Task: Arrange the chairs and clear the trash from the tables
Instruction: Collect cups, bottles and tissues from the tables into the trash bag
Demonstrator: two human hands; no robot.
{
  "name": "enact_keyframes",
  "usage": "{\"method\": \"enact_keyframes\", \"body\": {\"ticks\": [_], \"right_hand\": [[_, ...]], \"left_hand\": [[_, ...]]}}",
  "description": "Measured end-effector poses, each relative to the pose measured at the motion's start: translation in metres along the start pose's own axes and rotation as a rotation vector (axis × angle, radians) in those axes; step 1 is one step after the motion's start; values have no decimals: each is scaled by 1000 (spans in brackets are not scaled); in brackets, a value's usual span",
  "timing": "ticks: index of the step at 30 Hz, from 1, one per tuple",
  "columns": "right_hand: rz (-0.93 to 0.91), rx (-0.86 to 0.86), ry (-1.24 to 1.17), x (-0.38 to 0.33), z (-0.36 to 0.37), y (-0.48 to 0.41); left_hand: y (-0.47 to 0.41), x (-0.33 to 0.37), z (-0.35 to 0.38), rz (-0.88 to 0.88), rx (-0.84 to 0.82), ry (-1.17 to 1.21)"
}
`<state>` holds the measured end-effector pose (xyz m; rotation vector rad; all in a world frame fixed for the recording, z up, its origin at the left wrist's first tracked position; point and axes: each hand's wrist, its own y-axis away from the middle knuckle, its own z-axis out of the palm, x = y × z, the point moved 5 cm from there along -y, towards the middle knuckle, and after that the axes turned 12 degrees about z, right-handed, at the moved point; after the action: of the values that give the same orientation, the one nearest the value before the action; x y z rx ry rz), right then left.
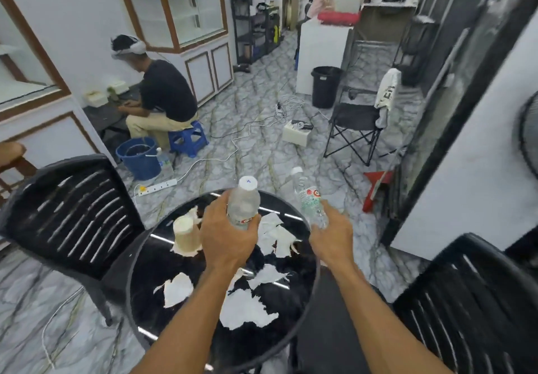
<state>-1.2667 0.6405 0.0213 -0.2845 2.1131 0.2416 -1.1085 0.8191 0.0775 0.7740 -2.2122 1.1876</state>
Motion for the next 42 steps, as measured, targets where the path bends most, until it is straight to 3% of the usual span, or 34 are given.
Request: {"method": "enact_keyframes", "body": {"ticks": [8, 14, 19, 25, 33, 42], "right_hand": [[-26, 212, -13, 68, -219, 70], [35, 620, 69, 122, -384, 156], [261, 915, 31, 187, -475, 271], [542, 1205, -10, 282, -531, 431], [886, 1479, -116, 426, -561, 628], [1316, 1434, -278, 556, -553, 767]], "left_hand": [[96, 177, 84, 106, -413, 304], [175, 328, 152, 328, -699, 567], [279, 441, 179, 529, -954, 750], [452, 536, 178, 702, -1289, 882], [701, 595, 156, 872, -1723, 854], [889, 608, 157, 933, -1976, 660]]}}
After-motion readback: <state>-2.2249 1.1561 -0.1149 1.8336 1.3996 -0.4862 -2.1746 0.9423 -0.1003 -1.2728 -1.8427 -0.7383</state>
